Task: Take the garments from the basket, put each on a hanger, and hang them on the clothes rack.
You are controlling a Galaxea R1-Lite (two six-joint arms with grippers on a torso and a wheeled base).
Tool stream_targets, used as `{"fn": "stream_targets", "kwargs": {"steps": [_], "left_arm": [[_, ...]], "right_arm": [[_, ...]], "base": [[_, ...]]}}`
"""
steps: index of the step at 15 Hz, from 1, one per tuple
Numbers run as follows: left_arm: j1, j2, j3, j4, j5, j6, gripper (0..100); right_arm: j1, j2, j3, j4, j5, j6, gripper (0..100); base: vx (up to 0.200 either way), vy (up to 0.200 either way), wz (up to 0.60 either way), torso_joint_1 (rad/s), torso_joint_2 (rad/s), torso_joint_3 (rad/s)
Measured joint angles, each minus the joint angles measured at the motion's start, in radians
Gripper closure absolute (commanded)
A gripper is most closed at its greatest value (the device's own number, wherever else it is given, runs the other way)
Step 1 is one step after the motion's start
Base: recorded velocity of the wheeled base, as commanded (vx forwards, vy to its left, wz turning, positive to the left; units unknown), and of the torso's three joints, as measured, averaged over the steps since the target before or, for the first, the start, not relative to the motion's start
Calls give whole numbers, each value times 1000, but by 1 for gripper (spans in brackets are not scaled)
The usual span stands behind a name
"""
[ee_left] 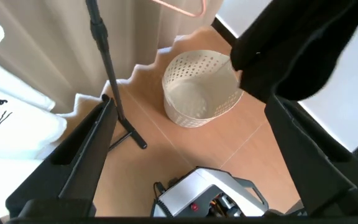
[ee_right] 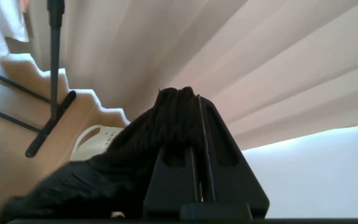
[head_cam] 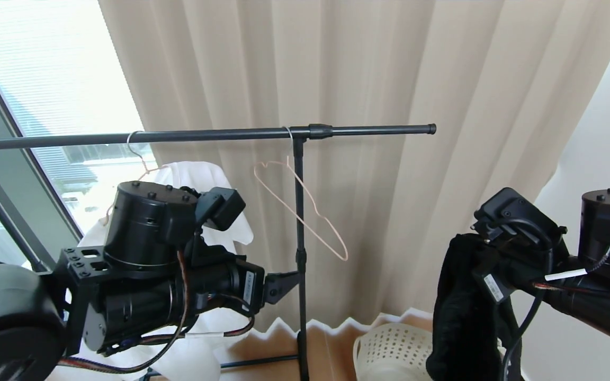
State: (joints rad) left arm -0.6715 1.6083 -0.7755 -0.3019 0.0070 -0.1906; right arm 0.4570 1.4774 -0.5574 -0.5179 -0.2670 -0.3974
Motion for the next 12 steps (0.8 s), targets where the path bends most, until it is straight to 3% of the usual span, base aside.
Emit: {"fn": "stream_targets", "kwargs": {"steps": [3,8,12], "left_arm": [[-3,81,-121,113,42,-45,0],[-3,239,-552,399,85,-192,0],[-1,416,-895,575,162,-238,0]], "right_arm": [[-1,-7,0,-9,0,-45,100],[22,-9,0,-11,0,-58,100],[40,-15,3,-12,0,-66,100]], "base": [[0,0,0,0,0,0],[0,0,0,0,0,0],[0,0,0,0,0,0]]}}
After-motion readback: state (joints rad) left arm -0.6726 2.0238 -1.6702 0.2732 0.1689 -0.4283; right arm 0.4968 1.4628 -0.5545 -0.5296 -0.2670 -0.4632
